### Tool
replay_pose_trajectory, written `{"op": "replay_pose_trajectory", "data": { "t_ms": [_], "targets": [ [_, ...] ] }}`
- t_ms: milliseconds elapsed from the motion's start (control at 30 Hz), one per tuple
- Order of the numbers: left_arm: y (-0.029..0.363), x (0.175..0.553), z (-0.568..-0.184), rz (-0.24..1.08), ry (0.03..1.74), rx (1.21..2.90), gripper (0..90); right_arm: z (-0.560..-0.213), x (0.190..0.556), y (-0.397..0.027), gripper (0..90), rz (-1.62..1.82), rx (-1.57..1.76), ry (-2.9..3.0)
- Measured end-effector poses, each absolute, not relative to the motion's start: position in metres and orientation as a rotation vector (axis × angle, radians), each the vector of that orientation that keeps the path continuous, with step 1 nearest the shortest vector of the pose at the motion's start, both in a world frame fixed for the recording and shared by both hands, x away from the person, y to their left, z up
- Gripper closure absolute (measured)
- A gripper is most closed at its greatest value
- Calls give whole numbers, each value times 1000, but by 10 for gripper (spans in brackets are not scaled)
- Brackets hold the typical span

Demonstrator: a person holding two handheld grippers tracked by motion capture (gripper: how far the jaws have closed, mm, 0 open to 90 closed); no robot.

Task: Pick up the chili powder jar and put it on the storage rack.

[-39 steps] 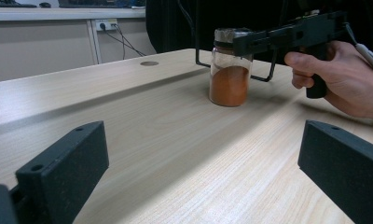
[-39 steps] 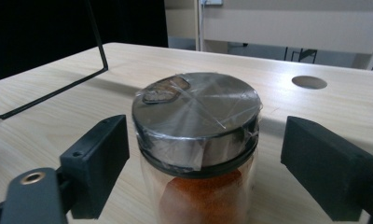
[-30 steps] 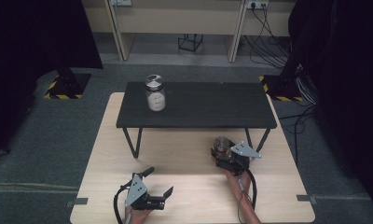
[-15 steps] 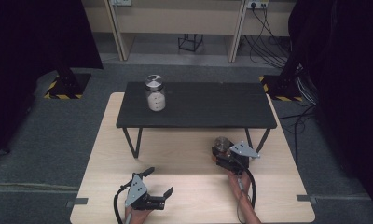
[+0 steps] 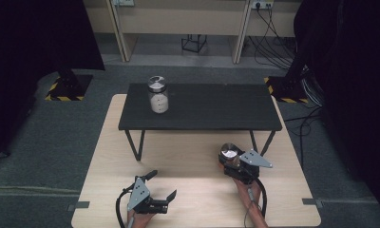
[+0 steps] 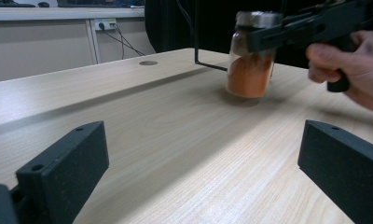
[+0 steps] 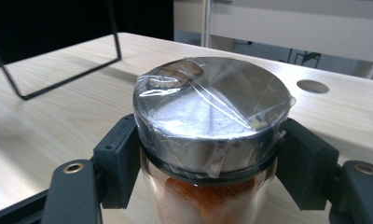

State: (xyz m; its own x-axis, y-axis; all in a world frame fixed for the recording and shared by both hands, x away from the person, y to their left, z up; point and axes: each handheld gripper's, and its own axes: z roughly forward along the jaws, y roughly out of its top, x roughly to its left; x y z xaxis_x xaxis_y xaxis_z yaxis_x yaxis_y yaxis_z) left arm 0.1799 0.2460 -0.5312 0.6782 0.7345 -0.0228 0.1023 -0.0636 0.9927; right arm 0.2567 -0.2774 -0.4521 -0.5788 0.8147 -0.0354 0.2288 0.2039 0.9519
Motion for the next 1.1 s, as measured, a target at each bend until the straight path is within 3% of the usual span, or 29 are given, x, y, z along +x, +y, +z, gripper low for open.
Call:
{"op": "replay_pose_trajectory", "data": {
  "t_ms": [1100],
  "targets": [
    [246, 180, -531, 596, 708, 1575, 13, -338, 225, -289, 308, 1526, 824, 1995]
  ]
}}
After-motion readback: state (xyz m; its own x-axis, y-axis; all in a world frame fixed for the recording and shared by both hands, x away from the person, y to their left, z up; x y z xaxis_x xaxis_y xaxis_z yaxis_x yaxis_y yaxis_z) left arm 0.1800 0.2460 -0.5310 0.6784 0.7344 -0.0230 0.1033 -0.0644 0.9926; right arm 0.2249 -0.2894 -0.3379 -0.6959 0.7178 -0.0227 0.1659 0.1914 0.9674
